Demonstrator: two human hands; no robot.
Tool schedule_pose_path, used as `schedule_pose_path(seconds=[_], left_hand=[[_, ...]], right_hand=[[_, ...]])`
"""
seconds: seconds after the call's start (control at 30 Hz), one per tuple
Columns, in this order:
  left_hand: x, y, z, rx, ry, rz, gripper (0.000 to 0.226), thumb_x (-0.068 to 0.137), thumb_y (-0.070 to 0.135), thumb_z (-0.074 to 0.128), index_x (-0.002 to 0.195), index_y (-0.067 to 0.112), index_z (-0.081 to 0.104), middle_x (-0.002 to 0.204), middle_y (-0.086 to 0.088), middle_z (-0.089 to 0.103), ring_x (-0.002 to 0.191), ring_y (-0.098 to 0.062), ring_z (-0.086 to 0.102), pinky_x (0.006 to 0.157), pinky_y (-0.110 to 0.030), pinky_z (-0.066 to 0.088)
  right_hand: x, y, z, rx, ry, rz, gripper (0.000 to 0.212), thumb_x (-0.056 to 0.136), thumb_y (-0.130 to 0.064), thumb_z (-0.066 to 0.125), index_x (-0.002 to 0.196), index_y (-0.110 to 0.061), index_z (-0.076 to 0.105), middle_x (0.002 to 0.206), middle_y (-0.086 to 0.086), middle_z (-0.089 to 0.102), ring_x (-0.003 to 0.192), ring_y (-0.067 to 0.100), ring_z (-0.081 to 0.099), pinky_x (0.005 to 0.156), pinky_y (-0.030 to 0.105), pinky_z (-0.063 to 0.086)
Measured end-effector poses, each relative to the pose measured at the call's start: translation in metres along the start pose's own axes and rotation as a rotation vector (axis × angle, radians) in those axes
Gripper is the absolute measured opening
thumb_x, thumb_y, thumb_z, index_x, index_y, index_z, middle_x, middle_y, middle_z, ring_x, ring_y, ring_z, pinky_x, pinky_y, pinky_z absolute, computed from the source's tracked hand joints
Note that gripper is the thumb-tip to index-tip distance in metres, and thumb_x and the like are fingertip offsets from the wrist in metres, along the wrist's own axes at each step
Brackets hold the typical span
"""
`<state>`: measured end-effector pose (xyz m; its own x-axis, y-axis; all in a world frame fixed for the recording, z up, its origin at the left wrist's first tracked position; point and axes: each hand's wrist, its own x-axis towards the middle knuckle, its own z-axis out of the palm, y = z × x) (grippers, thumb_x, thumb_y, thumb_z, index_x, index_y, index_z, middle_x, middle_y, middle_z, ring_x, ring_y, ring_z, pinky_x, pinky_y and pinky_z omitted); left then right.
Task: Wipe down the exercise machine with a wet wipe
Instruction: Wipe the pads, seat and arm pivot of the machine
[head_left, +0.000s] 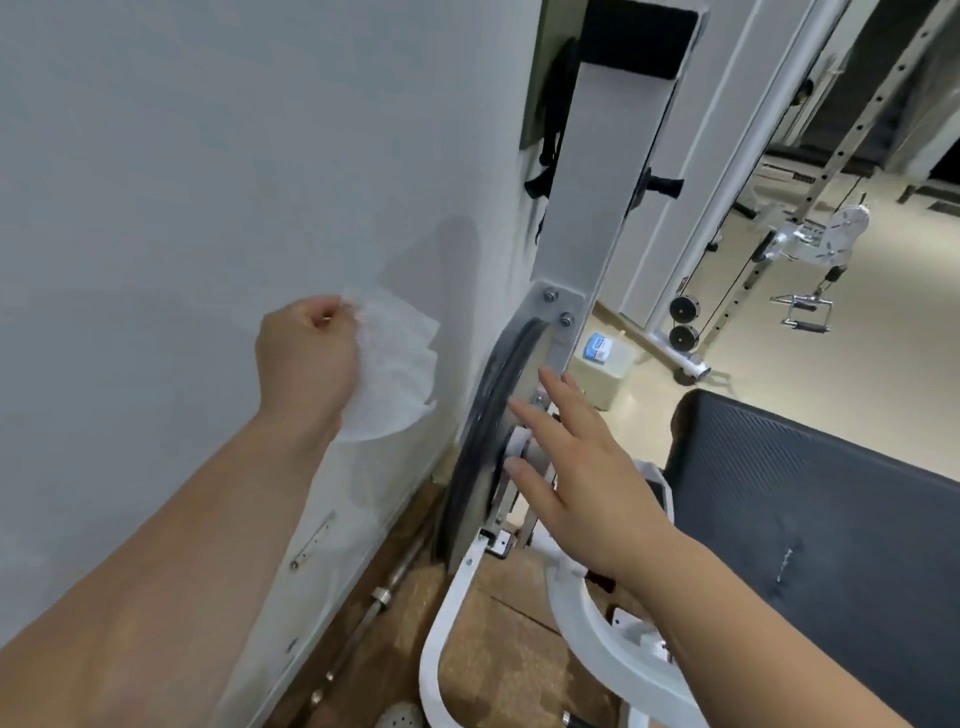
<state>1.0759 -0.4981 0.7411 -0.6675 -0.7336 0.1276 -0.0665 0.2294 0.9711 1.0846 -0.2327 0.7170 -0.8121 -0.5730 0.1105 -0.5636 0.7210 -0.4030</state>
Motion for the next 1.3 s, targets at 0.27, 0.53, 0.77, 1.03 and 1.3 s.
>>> schedule_pose_path(seconds=[0.27, 0.53, 0.77, 1.03, 1.3], left_hand=[[0.053, -0.059, 0.086, 0.318, -0.258, 0.478, 0.033, 0.101, 0.023, 0.048, 0.122, 0.016, 0.073, 0.103, -0.008, 0.078, 0.09, -0.032, 0.072, 0.08, -0.034, 0.054], [0.012, -0.102, 0.135, -0.279, -0.774, 0.031, 0.047, 0.104, 0.047, 0.045, 0.15, 0.038, 0.045, 0.138, 0.016, 0.059, 0.133, -0.005, 0.054, 0.109, -0.026, 0.042], [0.015, -0.122, 0.14, -0.418, -1.136, -0.044, 0.055, 0.105, 0.057, 0.03, 0.154, 0.061, 0.006, 0.162, 0.035, 0.014, 0.15, 0.01, 0.013, 0.128, -0.041, 0.014], [0.056, -0.085, 0.171, -0.393, -1.18, -0.068, 0.067, 0.099, 0.068, 0.023, 0.159, 0.049, 0.002, 0.167, 0.025, -0.002, 0.153, 0.001, 0.0, 0.128, -0.045, 0.006], [0.049, -0.12, 0.142, -0.508, -1.058, -0.174, 0.046, 0.106, 0.047, 0.035, 0.145, 0.032, 0.055, 0.148, 0.019, 0.053, 0.141, 0.001, 0.042, 0.122, -0.037, 0.03]], right_hand=[[0.08, -0.015, 0.013, 0.053, 0.021, 0.272, 0.067, 0.099, -0.069, 0.035, 0.159, -0.038, 0.031, 0.173, -0.01, 0.003, 0.158, 0.008, -0.012, 0.129, 0.04, 0.007], [0.122, -0.018, 0.029, 0.123, 0.106, 0.47, 0.066, 0.1, -0.046, 0.058, 0.159, -0.034, 0.031, 0.168, -0.017, 0.009, 0.149, -0.004, 0.015, 0.113, 0.009, 0.019], [0.133, -0.014, 0.032, 0.248, 0.166, 0.569, 0.067, 0.102, -0.041, 0.054, 0.162, -0.03, 0.027, 0.166, -0.02, 0.017, 0.147, -0.012, 0.014, 0.1, -0.008, 0.01], [0.148, -0.013, 0.036, 0.281, 0.303, 0.652, 0.05, 0.104, -0.036, 0.051, 0.153, -0.032, 0.045, 0.157, -0.022, 0.036, 0.139, -0.013, 0.029, 0.094, -0.011, 0.017], [0.146, -0.011, 0.035, 0.268, 0.313, 0.628, 0.045, 0.102, -0.033, 0.057, 0.146, -0.039, 0.05, 0.148, -0.03, 0.036, 0.127, -0.03, 0.024, 0.096, -0.01, 0.017]])
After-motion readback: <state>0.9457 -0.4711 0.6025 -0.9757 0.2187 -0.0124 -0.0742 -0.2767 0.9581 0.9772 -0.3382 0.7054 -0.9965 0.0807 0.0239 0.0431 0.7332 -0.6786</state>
